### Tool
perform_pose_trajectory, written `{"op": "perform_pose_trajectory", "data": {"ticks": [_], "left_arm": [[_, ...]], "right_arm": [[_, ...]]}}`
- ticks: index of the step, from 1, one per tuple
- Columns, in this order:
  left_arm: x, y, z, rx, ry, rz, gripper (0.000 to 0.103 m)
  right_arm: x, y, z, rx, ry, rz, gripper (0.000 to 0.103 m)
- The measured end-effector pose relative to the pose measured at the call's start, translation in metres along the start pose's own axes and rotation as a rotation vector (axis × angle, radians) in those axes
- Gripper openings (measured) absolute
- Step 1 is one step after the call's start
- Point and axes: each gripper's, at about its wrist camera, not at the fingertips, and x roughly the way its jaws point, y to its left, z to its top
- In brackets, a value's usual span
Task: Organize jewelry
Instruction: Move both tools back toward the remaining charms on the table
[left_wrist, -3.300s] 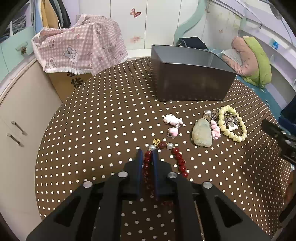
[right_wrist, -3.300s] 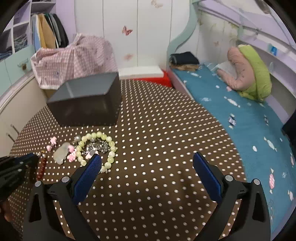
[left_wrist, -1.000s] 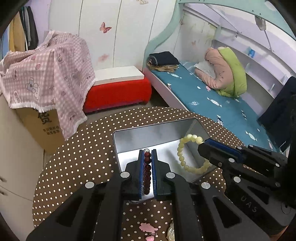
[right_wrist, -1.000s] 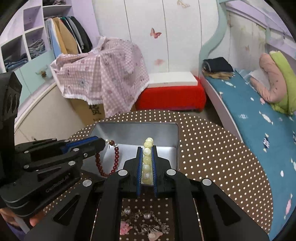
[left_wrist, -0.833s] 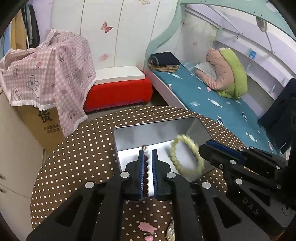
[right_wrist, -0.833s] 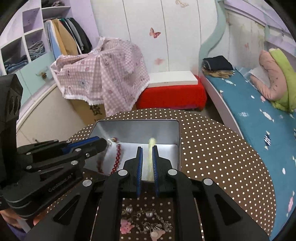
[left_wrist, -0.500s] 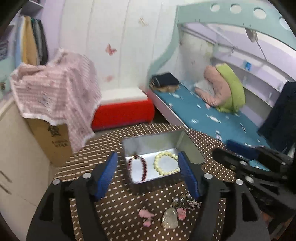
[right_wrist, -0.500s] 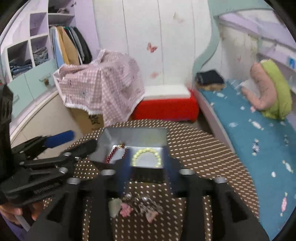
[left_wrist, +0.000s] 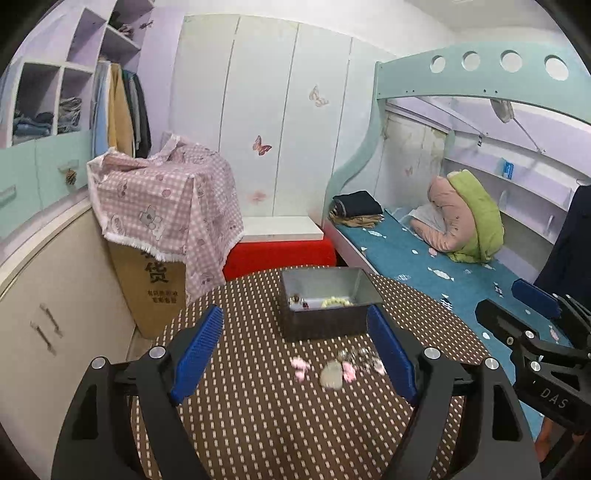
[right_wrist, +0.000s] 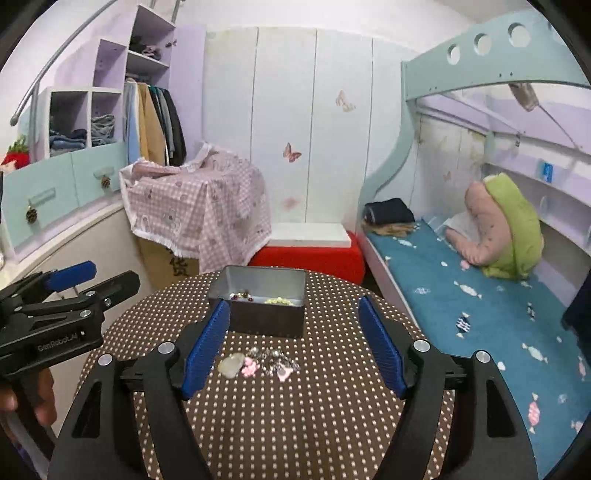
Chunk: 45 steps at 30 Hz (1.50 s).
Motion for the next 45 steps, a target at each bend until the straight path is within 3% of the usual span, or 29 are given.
{"op": "perform_pose_trajectory", "data": {"ticks": [7,14,28,37,40,45], "left_arm": [[-0.021,-0.002,-0.012,0.006,-0.012,0.004,0.078],[-0.012,-0.005,-0.023,0.020,0.021,0.021,0.078],[0.065,0.002,-0.056,0.038,0.204,0.037,0.078],[0.129,0.006,-0.069,0.043,0.332,0.002,0.076],[0.144,0.007,-0.069,0.050,0.352,0.001,0.066],[0.158,0.007,-0.070,0.050,0.375,-0.003,0.059]], "right_arm": [[-0.030,-0.002,-0.010,-0.001,-0.014,0.001,0.072],[-0.028,-0.009,-0.015,0.015,-0.003,-0.007,0.073],[0.056,-0.030,-0.049,0.058,0.171,-0.013,0.073],[0.113,-0.035,-0.072,0.072,0.279,0.001,0.073],[0.124,-0.035,-0.076,0.075,0.297,0.002,0.073],[0.136,-0.037,-0.081,0.083,0.315,0.009,0.073]]}}
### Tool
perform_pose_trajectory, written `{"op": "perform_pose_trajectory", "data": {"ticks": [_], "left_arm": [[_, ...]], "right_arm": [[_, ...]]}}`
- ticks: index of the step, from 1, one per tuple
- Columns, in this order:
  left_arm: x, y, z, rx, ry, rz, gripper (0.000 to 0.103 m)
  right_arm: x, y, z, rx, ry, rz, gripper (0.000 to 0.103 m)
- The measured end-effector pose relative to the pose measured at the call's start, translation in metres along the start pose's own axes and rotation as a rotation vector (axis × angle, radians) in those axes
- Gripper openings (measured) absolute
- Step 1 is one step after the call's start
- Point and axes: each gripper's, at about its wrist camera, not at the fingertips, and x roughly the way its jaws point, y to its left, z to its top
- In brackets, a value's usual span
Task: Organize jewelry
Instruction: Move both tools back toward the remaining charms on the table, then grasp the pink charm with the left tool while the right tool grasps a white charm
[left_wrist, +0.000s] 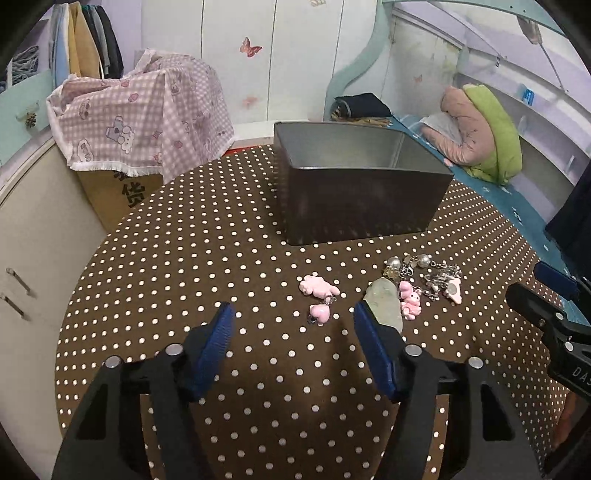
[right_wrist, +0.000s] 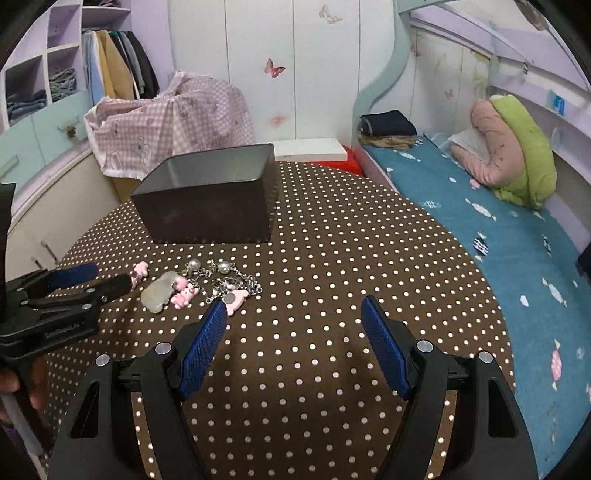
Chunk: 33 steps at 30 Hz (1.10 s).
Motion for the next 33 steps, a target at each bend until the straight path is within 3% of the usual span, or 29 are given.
{"op": "perform_pose_trajectory", "data": {"ticks": [8,9,10,17,22,26,28,29,32,33], "left_arm": [[0.013,-0.007,0.003,0.031,0.026,-0.050,0.026],[0.013,-0.008,0.003,0.040,0.027,-0.047,0.014],[0.013,-0.009,0.003,0.045,0.029,-0.049,0.011],[0.001,-0.002,-0.002,0.017,0.001,-0.083,0.011],[-0.012,0.003,-0.005,0.008,-0.017,-0.091,0.011],[-0.016,0.005,-0.006,0.005,-0.019,-0.099,0.011],[-0.018,0.006,-0.006,-0.002,-0.022,-0.109,0.011],[-0.019,0.007,-0.006,-0.006,-0.021,-0.113,0.011],[-0.023,0.007,-0.006,-0.007,-0.026,-0.117,0.011],[-0.024,0.007,-0.007,-0.007,-0.026,-0.119,0.011]], "right_arm": [[0.013,0.004,-0.001,0.000,0.027,0.035,0.073],[0.013,0.005,-0.001,-0.002,0.031,0.040,0.073],[0.015,0.006,-0.002,-0.007,0.038,0.045,0.073],[0.032,0.017,0.001,-0.025,0.090,0.080,0.072],[0.043,0.032,0.004,-0.050,0.123,0.124,0.047],[0.049,0.042,0.007,-0.067,0.136,0.118,0.045],[0.051,0.045,0.008,-0.081,0.136,0.109,0.026],[0.053,0.046,0.010,-0.089,0.136,0.102,0.021],[0.052,0.049,0.010,-0.107,0.137,0.105,0.021],[0.051,0.049,0.008,-0.104,0.137,0.109,0.015]]}}
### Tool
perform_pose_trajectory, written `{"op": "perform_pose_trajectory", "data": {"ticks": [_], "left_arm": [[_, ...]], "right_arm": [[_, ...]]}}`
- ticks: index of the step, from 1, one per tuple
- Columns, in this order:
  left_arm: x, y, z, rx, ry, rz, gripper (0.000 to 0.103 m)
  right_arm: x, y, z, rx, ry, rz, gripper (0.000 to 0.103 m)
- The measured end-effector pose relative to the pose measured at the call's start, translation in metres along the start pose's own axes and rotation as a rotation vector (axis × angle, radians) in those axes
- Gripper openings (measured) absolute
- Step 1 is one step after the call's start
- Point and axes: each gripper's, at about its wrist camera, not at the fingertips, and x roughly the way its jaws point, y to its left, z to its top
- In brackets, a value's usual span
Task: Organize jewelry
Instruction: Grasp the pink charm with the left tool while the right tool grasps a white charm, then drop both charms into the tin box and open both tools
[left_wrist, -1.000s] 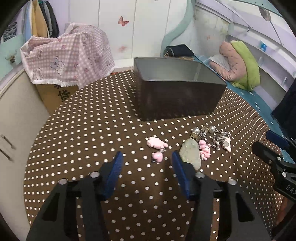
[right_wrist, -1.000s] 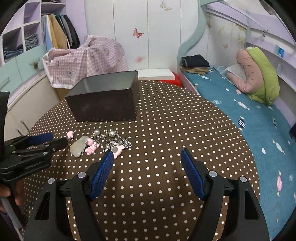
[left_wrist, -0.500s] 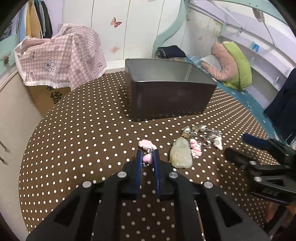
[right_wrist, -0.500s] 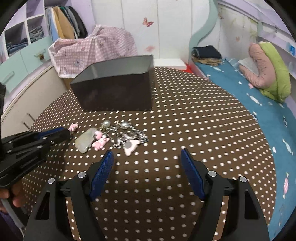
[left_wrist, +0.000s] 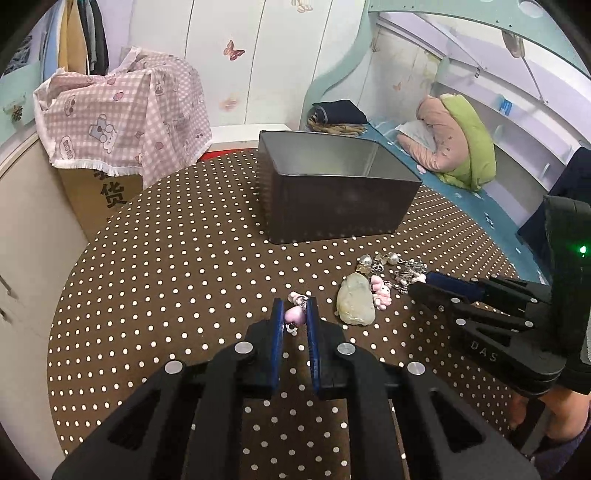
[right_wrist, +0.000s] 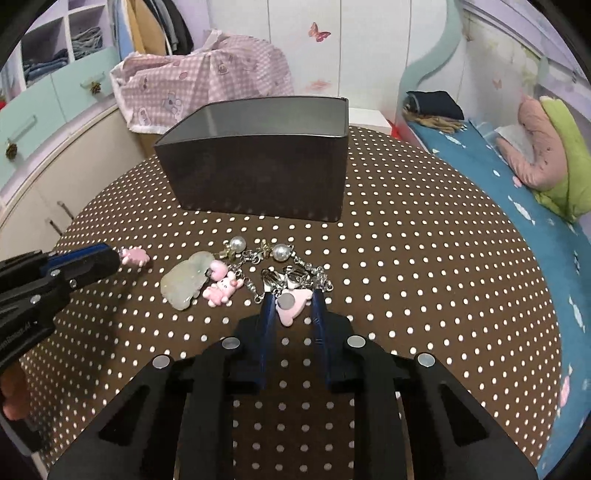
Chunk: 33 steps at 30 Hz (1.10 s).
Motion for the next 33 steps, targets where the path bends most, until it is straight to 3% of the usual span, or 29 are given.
{"op": "perform_pose_trajectory", "data": {"ticks": [5,16,26,33], "left_arm": [[-0.008,-0.002,-0.002,-0.001,-0.008,-0.013,0.011],[-0.038,-0.017,0.007,0.011,-0.059,-0.068,0.011],[-0.048,-0.029,0.051,0.067,-0.126,-0.085,0.011],[-0.027,-0.025,0.097,0.069,-0.143,-0.061,0.011]], "right_arm": [[-0.015,-0.007,-0.016,0.016,-0.005,0.015,0.015],[-0.073,-0.018,-0.018,0.033,-0.113,0.021,0.015],[-0.101,-0.014,0.026,0.020,-0.226,0.048,0.015],[-0.082,-0.014,0.073,0.028,-0.264,0.066,0.015]]}}
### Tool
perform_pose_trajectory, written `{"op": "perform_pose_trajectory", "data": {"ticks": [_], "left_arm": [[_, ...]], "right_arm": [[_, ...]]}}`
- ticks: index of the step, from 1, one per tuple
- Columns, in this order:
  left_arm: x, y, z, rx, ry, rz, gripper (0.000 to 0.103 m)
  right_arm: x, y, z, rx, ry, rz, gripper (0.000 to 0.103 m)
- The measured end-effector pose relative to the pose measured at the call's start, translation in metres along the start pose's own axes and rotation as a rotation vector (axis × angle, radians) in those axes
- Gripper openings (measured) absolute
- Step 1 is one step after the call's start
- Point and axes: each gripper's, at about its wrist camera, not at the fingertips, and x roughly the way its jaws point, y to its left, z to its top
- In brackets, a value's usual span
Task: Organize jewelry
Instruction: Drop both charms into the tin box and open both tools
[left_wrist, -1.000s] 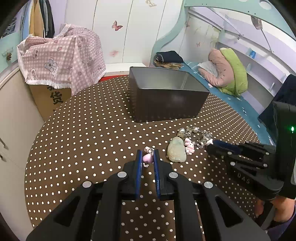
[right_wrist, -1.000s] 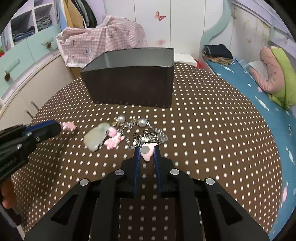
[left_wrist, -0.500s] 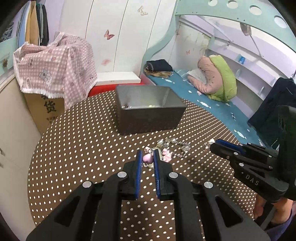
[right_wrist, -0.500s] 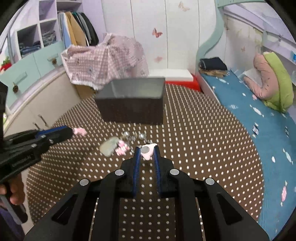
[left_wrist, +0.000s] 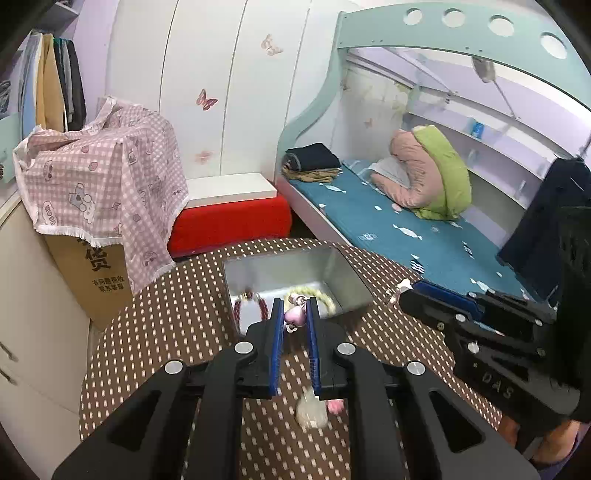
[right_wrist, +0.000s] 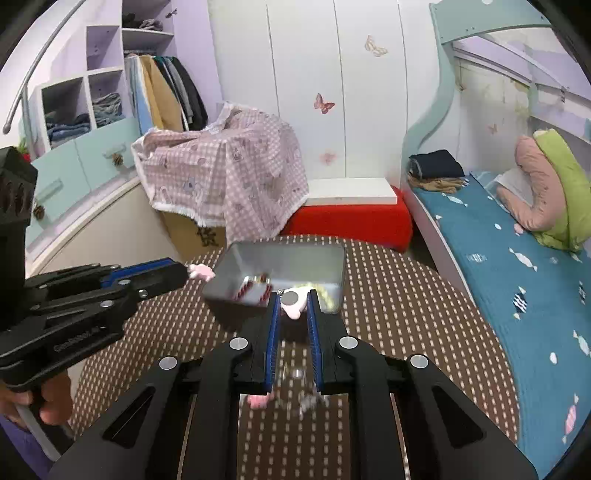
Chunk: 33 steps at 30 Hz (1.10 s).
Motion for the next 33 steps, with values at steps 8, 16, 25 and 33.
{"op": "perform_pose_trajectory", "data": {"ticks": [8,16,25,33], "left_arm": [[0.059,0.015,0.015,-0.014,0.090,0.002,0.011],[0.083,0.019,0.004,-0.015,0.142,0.022,0.012],[0.083,0.026,0.002,-0.041,0.143,0.027,0.035],[0.069,0.024,0.001,-0.055,0.127,0.020,0.038]], "right_arm": [[0.058,-0.007,0.020,0.017,0.053,-0.012,0.015],[0.090,-0.004,0.011,0.006,0.112,-0.011,0.015],[0.097,-0.004,0.005,0.016,0.135,-0.004,0.015],[0.091,-0.006,0.004,0.033,0.125,-0.006,0.017]]}}
